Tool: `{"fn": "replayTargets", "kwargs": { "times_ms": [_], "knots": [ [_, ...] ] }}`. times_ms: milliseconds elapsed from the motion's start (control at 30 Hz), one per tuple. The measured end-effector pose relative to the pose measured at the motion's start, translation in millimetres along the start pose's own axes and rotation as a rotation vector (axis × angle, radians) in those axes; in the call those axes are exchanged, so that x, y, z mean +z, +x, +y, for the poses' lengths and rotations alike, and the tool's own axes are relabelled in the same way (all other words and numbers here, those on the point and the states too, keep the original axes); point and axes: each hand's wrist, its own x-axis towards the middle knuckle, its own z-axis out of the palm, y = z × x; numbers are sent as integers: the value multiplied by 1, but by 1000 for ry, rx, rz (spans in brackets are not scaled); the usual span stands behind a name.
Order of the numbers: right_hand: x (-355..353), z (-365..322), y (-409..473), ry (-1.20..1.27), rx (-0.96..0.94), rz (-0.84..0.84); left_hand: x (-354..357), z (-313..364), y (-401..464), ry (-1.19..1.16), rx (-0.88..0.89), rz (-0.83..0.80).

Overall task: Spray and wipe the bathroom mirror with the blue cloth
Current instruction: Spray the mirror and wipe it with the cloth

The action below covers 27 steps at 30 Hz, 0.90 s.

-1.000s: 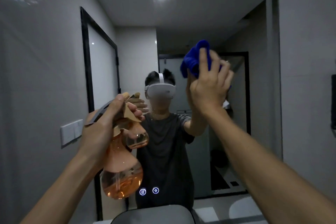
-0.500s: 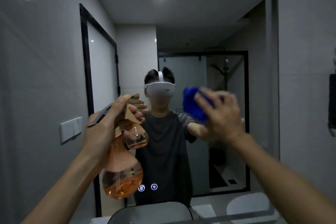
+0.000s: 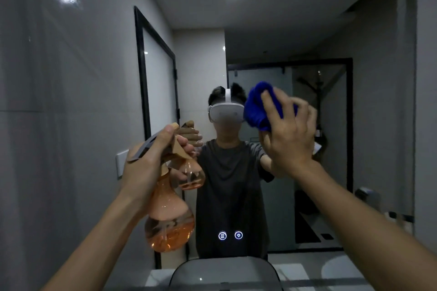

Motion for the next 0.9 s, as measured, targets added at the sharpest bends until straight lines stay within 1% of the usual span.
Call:
{"fn": "replayTargets", "kwargs": {
  "times_ms": [100,167,233,333,433,600,767,833,900],
  "knots": [
    [1,-2,-51,27,-239,4,-5,-8,-4,-8,-34,14],
    [1,-2,-74,32,-295,-9,-9,-15,-6,25,-43,27],
    [1,-2,-84,31,-273,-30,-13,-21,-9,65,-48,51],
    [1,-4,-84,36,-251,-14,-20,-25,-12,113,-35,85],
    [1,-4,-83,36,-253,-20,-29,-25,-13,149,-25,85],
    [1,-5,-83,28,-241,-40,-43,-29,-11,175,-61,134],
    [1,-6,-70,49,-224,-52,-51,-34,-9,211,-76,129],
    [0,-12,-48,47,-162,-40,-54,-30,-7,201,-72,129],
    [-1,-24,-13,59,-22,-35,-59,-23,-5,195,-58,127]
  ]
}}
